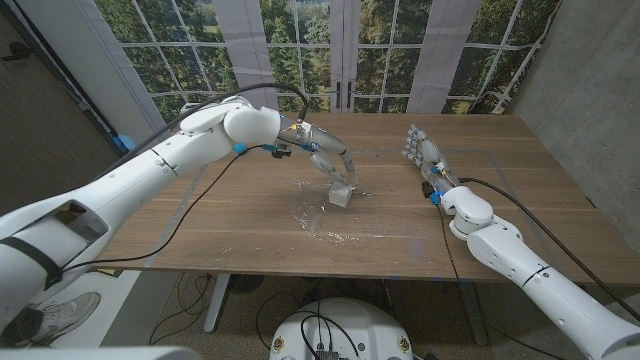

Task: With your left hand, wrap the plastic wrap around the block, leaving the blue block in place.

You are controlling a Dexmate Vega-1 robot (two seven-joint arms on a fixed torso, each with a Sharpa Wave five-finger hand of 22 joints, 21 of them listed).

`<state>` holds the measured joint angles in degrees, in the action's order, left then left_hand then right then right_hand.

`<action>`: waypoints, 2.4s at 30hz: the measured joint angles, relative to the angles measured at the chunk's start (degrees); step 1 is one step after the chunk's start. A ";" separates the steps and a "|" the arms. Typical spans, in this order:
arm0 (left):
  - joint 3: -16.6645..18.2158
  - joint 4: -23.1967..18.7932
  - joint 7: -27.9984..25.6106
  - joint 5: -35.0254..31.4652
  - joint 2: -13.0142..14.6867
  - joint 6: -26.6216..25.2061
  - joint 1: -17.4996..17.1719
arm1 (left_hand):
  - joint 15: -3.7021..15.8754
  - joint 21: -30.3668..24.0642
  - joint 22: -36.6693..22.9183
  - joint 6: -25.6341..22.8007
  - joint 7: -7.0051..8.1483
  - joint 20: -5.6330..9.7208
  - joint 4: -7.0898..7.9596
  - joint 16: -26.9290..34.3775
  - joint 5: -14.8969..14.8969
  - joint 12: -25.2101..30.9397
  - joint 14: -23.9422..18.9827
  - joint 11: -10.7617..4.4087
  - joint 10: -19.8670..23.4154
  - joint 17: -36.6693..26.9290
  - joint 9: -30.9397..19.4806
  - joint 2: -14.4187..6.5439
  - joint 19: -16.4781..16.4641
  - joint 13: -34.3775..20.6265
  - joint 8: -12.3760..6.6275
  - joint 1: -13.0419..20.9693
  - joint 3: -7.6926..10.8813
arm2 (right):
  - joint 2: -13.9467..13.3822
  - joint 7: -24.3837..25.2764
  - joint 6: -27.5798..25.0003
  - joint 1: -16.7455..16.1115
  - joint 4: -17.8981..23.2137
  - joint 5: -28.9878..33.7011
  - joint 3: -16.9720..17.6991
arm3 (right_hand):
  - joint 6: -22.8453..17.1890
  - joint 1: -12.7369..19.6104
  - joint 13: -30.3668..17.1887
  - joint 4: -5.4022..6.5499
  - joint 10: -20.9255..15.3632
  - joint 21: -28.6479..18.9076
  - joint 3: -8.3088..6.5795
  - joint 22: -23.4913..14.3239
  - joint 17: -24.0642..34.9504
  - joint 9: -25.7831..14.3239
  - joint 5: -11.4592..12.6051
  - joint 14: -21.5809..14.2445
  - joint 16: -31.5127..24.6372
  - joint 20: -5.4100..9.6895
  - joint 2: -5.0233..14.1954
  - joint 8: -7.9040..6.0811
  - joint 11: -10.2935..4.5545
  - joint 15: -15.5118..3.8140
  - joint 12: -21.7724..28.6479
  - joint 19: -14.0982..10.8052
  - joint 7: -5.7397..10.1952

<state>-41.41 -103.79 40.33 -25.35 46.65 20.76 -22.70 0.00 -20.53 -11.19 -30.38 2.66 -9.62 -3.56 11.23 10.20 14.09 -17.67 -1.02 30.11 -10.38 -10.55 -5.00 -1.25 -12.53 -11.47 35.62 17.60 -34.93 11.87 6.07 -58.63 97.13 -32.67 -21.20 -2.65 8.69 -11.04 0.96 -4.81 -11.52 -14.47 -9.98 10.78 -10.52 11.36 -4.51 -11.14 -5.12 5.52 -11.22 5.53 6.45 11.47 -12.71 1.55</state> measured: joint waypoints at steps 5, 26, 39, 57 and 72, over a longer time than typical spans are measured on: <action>1.74 -3.11 -2.24 -1.47 2.27 0.40 -2.57 | 0.34 0.00 0.00 -1.10 0.31 0.00 -1.53 -0.22 0.00 0.12 0.34 -0.65 0.58 0.26 0.00 1.02 0.00 -0.14 -0.45 1.48 0.21 | 0.23 0.84 0.01 -0.88 1.19 0.64 -0.37 | 0.00 0.00 0.00 0.00 0.00 0.00 0.00 0.00 0.00 0.00 0.00 0.00 0.00 0.00 0.00 0.00 0.00 0.00 0.00 0.00 0.00; 6.34 -12.43 -12.82 -18.49 8.11 3.17 -12.81 | -0.93 2.47 0.26 -6.92 1.43 0.01 -5.07 -1.30 0.44 -2.55 9.77 -1.53 -10.16 0.09 -0.53 4.46 1.70 -1.20 -0.88 5.38 -0.43 | 2.23 3.08 5.10 -5.46 2.91 3.52 -1.39 | 0.00 0.00 0.00 0.00 0.00 0.00 0.00 0.00 0.00 0.00 0.00 -0.30 0.00 -0.21 0.00 0.00 0.00 -0.32 0.00 -0.20 0.00; 10.06 -16.16 -22.48 -28.61 12.19 2.55 -20.95 | -1.00 3.24 0.26 -9.67 3.57 -0.41 -5.24 -1.29 1.13 -2.55 11.74 -2.47 -12.14 -0.17 -0.76 5.29 2.33 -1.47 -1.66 6.21 -1.10 | 2.93 3.34 6.74 -6.05 2.48 4.46 -1.41 | -0.32 0.00 0.00 0.00 -0.53 0.00 0.00 0.00 0.00 0.00 0.00 -0.82 0.00 0.01 0.00 0.00 0.11 -0.21 0.00 -0.41 0.31; 11.79 -18.03 -31.73 -38.41 16.16 2.09 -27.26 | -0.40 3.68 0.25 -13.99 4.12 -0.40 -5.68 -0.84 1.93 -2.01 12.33 -3.50 -12.51 -0.17 -1.33 7.48 2.31 -1.46 -3.38 8.39 -1.55 | 3.53 3.32 6.79 -5.88 1.90 4.81 -1.70 | -0.31 0.00 0.00 0.21 -0.83 0.00 -0.21 0.00 0.00 0.00 0.00 -1.01 -0.39 -0.31 0.00 0.00 0.41 -0.42 0.00 -0.72 0.31; 10.14 -17.23 -33.05 -43.17 15.19 1.10 -28.17 | -0.40 4.22 0.24 -8.72 4.51 -0.49 -4.71 -0.41 2.82 -1.56 12.94 -3.59 -13.03 -0.17 -1.59 5.55 1.93 -1.73 -1.15 9.09 -1.40 | 3.57 3.57 6.86 -6.48 2.14 4.95 -1.63 | -0.52 0.00 0.00 0.21 -0.82 0.00 -0.22 0.00 0.00 0.00 0.00 -1.12 -0.39 -0.31 0.00 0.00 0.41 -0.31 0.00 -0.72 0.10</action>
<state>-31.26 -121.03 7.28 -68.52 61.84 21.86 -50.87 -0.40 -16.31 -10.95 -39.10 7.17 -10.11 -8.27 10.82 13.01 12.53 -4.73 -4.61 17.08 -10.55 -12.14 0.55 0.67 -14.26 -12.62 44.70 16.21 -31.36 15.44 12.93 -65.10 99.27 -27.72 -22.83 -3.17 8.69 -11.04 1.17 -5.63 -11.52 -14.68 -9.98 10.78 -10.52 11.36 -5.63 -11.52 -5.43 5.52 -11.22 5.93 6.15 11.47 -13.43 1.64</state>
